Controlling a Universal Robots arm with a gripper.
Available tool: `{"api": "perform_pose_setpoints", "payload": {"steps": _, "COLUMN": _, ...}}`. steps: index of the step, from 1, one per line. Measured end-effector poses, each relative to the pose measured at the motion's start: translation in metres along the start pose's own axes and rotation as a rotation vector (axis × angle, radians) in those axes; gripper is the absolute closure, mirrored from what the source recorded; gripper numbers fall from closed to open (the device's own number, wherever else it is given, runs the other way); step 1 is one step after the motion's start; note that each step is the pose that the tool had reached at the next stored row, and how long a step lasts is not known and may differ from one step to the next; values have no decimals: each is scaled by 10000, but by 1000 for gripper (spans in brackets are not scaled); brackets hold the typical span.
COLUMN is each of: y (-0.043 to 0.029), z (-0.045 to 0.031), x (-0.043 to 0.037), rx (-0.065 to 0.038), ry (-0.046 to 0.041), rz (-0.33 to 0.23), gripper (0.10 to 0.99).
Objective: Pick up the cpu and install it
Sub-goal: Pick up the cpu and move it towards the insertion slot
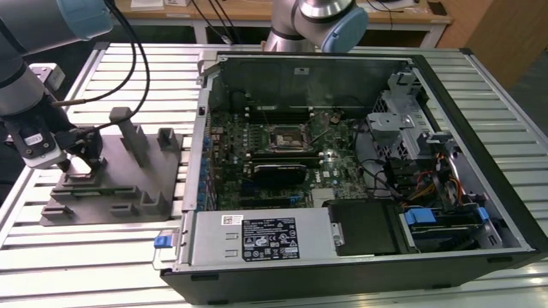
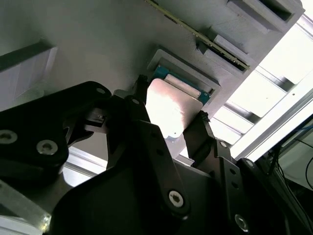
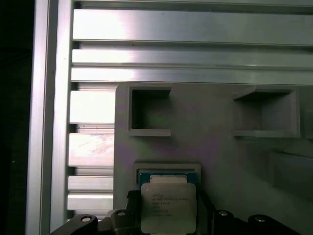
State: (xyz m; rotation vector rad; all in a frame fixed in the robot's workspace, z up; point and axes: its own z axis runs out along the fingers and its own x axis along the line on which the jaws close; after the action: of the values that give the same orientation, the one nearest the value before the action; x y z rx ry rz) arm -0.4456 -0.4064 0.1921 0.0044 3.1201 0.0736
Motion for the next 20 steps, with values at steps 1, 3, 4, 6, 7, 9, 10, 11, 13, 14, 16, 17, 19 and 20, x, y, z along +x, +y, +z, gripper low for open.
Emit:
{"api": "perform_pose_setpoints", "payload": {"steps": 1, "y": 0, "z": 0, "x": 0, "rx": 0, "ry": 0, "rz": 0, "gripper": 541}}
{"api": "perform_pose_setpoints", "payload": {"steps": 3, "y": 0, "z": -1, "x": 0, "rx": 0, "ry": 1, "rz": 0, "gripper": 541}}
{"api": "perform_pose_setpoints", "payload": {"steps": 4, "y": 0, "z": -2, "x": 0, "rx": 0, "ry": 0, "rz": 0, "gripper": 541}}
{"api": "perform_pose_setpoints", "payload": {"steps": 6, "y": 1, "z": -20, "x": 0, "rx": 3, "ry": 5, "rz": 1, "gripper": 541}}
{"api": "perform_pose_setpoints", "payload": {"steps": 7, "y": 1, "z": -33, "x": 0, "rx": 1, "ry": 2, "rz": 0, "gripper": 541}}
{"api": "perform_pose_setpoints", "payload": {"steps": 9, "y": 3, "z": -66, "x": -1, "rx": 1, "ry": 1, "rz": 0, "gripper": 541}}
{"api": "perform_pose_setpoints", "payload": {"steps": 10, "y": 4, "z": -84, "x": -1, "rx": 1, "ry": 1, "rz": 1, "gripper": 541}}
{"api": "perform_pose_setpoints", "payload": {"steps": 11, "y": 5, "z": -103, "x": -2, "rx": 1, "ry": 1, "rz": 1, "gripper": 541}}
{"api": "perform_pose_setpoints", "payload": {"steps": 13, "y": 7, "z": -141, "x": -3, "rx": 0, "ry": -1, "rz": 0, "gripper": 541}}
{"api": "perform_pose_setpoints", "payload": {"steps": 14, "y": 8, "z": -161, "x": -3, "rx": 1, "ry": 1, "rz": 0, "gripper": 541}}
{"api": "perform_pose_setpoints", "payload": {"steps": 16, "y": 9, "z": -200, "x": -4, "rx": 0, "ry": 0, "rz": 0, "gripper": 541}}
{"api": "perform_pose_setpoints", "payload": {"steps": 17, "y": 10, "z": -220, "x": -4, "rx": 0, "ry": 1, "rz": 0, "gripper": 541}}
{"api": "perform_pose_setpoints", "payload": {"steps": 19, "y": 12, "z": -252, "x": -5, "rx": 0, "ry": 0, "rz": 0, "gripper": 541}}
{"api": "perform_pose_setpoints", "payload": {"steps": 20, "y": 13, "z": -268, "x": -5, "rx": 0, "ry": 0, "rz": 0, "gripper": 541}}
